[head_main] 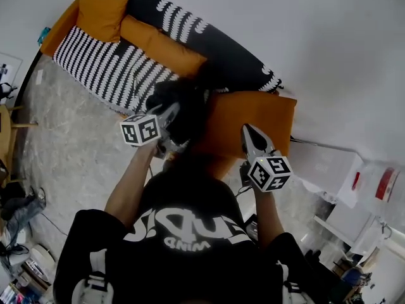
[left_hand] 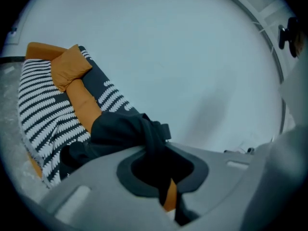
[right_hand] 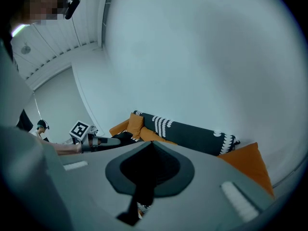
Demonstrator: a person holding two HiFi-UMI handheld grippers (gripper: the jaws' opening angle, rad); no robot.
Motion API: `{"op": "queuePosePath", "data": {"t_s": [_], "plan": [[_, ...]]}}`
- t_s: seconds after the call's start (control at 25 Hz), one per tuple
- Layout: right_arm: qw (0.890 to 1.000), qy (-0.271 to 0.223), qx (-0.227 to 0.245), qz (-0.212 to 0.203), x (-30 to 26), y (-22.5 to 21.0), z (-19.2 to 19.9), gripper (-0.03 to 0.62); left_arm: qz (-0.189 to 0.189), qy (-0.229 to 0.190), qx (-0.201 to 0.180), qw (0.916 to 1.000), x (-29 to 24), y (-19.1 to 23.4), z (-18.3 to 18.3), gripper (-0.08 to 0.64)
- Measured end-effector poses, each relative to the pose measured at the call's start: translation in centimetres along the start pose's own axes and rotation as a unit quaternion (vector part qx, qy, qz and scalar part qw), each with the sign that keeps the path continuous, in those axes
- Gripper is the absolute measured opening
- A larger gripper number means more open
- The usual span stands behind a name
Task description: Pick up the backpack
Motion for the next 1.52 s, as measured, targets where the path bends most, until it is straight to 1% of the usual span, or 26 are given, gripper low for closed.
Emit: {"op": "queuePosePath", "data": {"t_s": [0.12,0.32,0.52,0.64,0.8,0.92,1.0,1.08,1.28,1.4,1.52], "plan": [[1.000,-0.010,0.005,-0.003,0.8,0.7,0.0,0.002,0.013,-0.023,-0.005,0.9996,2.1,-1.7,-0.8,0.028],[1.000,-0.027,0.005,-0.006,2.5,1.1,-0.1,0.002,0.044,-0.055,-0.013,0.9974,4.6,-5.8,-2.4,0.028],[0.999,-0.042,0.008,-0.018,4.3,1.6,-0.1,0.002,0.046,-0.063,-0.029,0.9965,7.7,-9.9,-3.4,0.028],[0.998,-0.045,0.013,-0.034,5.1,1.4,0.1,0.003,0.046,-0.081,-0.031,0.9952,9.3,-12.2,-2.8,0.029],[0.997,-0.044,0.018,-0.055,5.8,1.4,0.6,0.002,0.040,-0.108,-0.034,0.9927,11.1,-14.0,-2.1,0.028],[0.997,-0.042,0.013,-0.060,6.2,1.8,1.7,0.002,0.038,-0.109,-0.041,0.9924,12.4,-15.1,-1.6,0.028],[0.998,-0.039,0.000,-0.055,7.0,2.1,3.0,0.002,0.037,-0.107,-0.040,0.9928,13.7,-15.8,-0.8,0.028],[0.998,-0.039,-0.010,-0.047,8.1,2.8,4.3,0.002,0.041,-0.109,-0.030,0.9927,15.4,-16.1,0.0,0.029],[0.998,-0.052,-0.009,-0.024,11.3,5.3,6.4,0.002,0.053,-0.116,-0.016,0.9917,20.2,-16.5,2.0,0.028],[0.998,-0.059,-0.014,-0.009,13.4,7.0,8.2,0.002,0.068,-0.107,-0.012,0.9919,22.0,-16.6,4.0,0.029],[0.996,-0.070,-0.048,-0.005,16.2,9.5,9.8,0.002,0.077,-0.096,-0.007,0.9923,24.1,-16.6,5.8,0.029]]}}
Point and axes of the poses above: the fingertips, and each gripper's own axes: x backward along the fingers, y to its left, z out of its underside, the point moved 7 cm from there along x, backward along the fingers, and after that the axes turned 10 degrees about z, right-handed, at the moved point
